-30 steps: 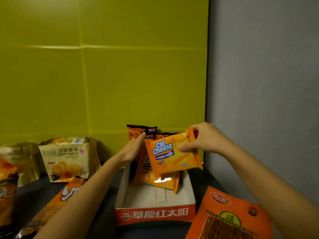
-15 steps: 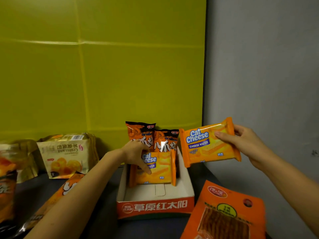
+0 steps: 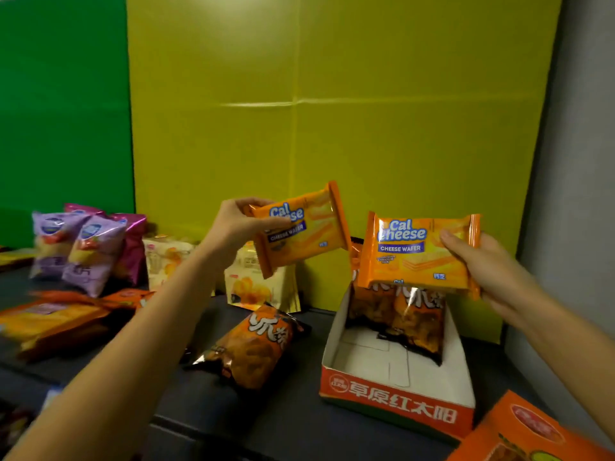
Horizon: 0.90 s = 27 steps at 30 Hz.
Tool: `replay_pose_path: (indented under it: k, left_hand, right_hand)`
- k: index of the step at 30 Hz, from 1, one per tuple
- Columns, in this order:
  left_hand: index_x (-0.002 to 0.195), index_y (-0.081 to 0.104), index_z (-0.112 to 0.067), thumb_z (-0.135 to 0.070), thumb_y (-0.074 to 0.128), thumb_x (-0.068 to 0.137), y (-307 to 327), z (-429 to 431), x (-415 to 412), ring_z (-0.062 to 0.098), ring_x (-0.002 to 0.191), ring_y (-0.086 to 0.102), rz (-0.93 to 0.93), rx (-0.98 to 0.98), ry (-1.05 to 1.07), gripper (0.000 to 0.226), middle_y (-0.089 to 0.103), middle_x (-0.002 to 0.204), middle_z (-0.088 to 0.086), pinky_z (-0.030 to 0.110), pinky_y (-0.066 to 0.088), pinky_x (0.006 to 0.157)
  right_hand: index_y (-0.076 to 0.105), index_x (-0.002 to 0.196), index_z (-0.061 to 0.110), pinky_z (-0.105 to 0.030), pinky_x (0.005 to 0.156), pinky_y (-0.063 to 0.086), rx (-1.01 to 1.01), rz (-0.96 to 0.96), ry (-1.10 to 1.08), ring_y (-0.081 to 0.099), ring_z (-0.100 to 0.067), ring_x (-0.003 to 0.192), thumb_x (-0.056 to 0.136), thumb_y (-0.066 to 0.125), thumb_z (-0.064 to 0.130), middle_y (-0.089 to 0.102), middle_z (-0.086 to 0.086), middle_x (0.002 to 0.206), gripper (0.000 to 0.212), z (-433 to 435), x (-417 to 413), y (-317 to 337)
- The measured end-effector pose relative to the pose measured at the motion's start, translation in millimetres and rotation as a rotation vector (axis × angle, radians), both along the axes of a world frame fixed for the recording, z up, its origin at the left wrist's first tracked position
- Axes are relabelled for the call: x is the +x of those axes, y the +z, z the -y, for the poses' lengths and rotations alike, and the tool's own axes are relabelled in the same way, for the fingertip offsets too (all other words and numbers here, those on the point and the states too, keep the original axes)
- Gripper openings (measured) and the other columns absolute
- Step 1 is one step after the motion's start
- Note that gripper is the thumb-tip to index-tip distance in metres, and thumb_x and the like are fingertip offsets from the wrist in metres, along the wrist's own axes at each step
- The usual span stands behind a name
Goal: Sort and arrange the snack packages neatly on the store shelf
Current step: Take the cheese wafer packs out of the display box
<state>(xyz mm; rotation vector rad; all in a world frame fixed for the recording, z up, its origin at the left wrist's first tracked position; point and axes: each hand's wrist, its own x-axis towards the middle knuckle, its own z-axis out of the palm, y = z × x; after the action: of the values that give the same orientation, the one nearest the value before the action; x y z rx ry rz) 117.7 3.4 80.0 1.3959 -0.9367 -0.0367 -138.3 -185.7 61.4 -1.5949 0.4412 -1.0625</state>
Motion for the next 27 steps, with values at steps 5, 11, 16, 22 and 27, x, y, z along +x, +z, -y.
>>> replay_pose_path:
  k: [5, 11, 16, 22, 27]
  left_hand:
    - [0.088, 0.066, -0.017, -0.024, 0.083, 0.051, -14.9, -112.8, 46.8, 0.007, 0.057, 0.068, -0.161, -0.100, 0.244, 0.041, 0.072, 0.077, 0.001, 0.029, 0.059, 0.058]
    - [0.086, 0.069, -0.016, -0.019, 0.081, 0.058, -39.4, -259.0, 86.5, 0.003, 0.050, 0.065, -0.211, -0.117, 0.512, 0.031, 0.071, 0.056, -0.010, 0.024, 0.058, 0.055]
    - [0.082, 0.067, -0.017, -0.018, 0.080, 0.058, -57.2, -374.3, 108.5, 0.002, 0.047, 0.065, -0.218, -0.092, 0.664, 0.027, 0.070, 0.052, -0.007, 0.017, 0.054, 0.045]
    - [0.096, 0.070, -0.004, -0.015, 0.081, 0.061, -82.8, -517.6, 151.9, 0.025, 0.071, 0.071, -0.279, -0.072, 0.800, 0.038, 0.076, 0.076, 0.011, 0.046, 0.059, 0.068]
    - [0.100, 0.067, -0.006, -0.021, 0.080, 0.059, -86.8, -604.8, 190.9, 0.024, 0.072, 0.068, -0.301, -0.137, 0.886, 0.045, 0.071, 0.082, 0.011, 0.038, 0.057, 0.066]
  right_hand:
    - [0.058, 0.097, 0.012, -0.020, 0.034, 0.047, -0.009, -0.054, 0.181, 0.063, -0.008, 0.041, 0.093, 0.049, 0.021, 0.069, -0.002, 0.055, 0.013, -39.2, 79.7, -5.3]
    - [0.053, 0.080, 0.015, -0.015, 0.041, 0.049, -0.021, -0.113, 0.340, 0.060, 0.001, 0.039, 0.092, 0.053, 0.019, 0.065, 0.007, 0.047, 0.013, -112.8, 174.5, -13.4]
    - [0.056, 0.083, 0.014, -0.020, 0.047, 0.054, -0.044, -0.160, 0.450, 0.064, -0.006, 0.044, 0.091, 0.055, 0.022, 0.068, 0.004, 0.056, 0.012, -200.8, 258.9, -19.2]
    - [0.062, 0.101, 0.010, -0.044, 0.081, 0.057, 0.003, -0.143, 0.543, 0.069, -0.023, 0.079, 0.088, 0.059, 0.026, 0.074, -0.011, 0.092, 0.021, -328.3, 369.3, -37.6]
    - [0.055, 0.116, 0.002, -0.054, 0.090, 0.051, 0.072, -0.156, 0.590, 0.065, -0.035, 0.098, 0.087, 0.059, 0.026, 0.064, -0.023, 0.115, 0.038, -425.5, 448.9, -44.5]
